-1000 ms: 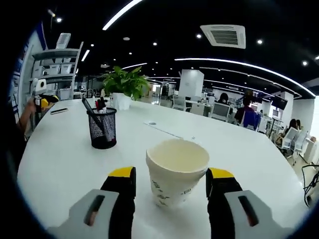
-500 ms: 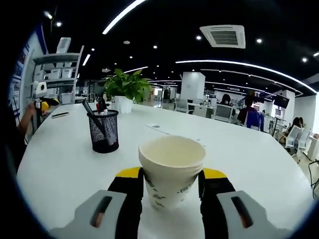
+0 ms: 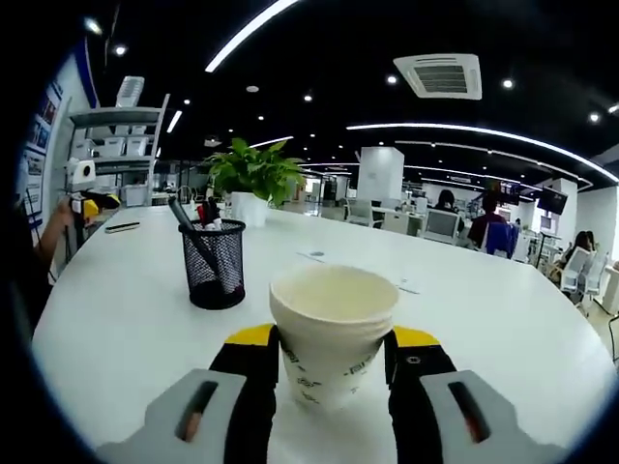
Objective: Place the scattered laser pointers and whiteboard markers into the pen holder and stack the scattered paper cups together
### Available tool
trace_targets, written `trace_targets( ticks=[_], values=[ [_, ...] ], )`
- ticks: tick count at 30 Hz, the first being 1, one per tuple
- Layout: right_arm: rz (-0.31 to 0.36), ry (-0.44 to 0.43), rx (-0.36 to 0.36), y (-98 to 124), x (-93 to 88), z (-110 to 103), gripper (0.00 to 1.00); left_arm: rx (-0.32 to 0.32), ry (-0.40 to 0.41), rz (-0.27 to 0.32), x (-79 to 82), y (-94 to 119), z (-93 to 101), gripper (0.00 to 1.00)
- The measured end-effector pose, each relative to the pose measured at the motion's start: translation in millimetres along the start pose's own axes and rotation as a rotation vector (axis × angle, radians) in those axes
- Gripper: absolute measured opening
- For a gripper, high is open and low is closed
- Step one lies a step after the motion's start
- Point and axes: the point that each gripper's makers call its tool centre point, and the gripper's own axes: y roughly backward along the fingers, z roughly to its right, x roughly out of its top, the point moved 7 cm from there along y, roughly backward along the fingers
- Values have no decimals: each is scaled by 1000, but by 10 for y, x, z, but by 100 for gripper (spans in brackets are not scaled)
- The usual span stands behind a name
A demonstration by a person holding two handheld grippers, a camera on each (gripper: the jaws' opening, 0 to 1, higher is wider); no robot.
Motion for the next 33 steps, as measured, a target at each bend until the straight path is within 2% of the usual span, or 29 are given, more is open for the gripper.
trace_targets(
  ticks=[9, 33],
  values=[
    [-5, 21, 15, -80, 36, -138, 46, -1, 1, -1, -8, 3, 1, 38],
    [-27, 52, 18, -150, 88, -261, 46, 2, 4, 5, 4, 7, -4, 38]
  ],
)
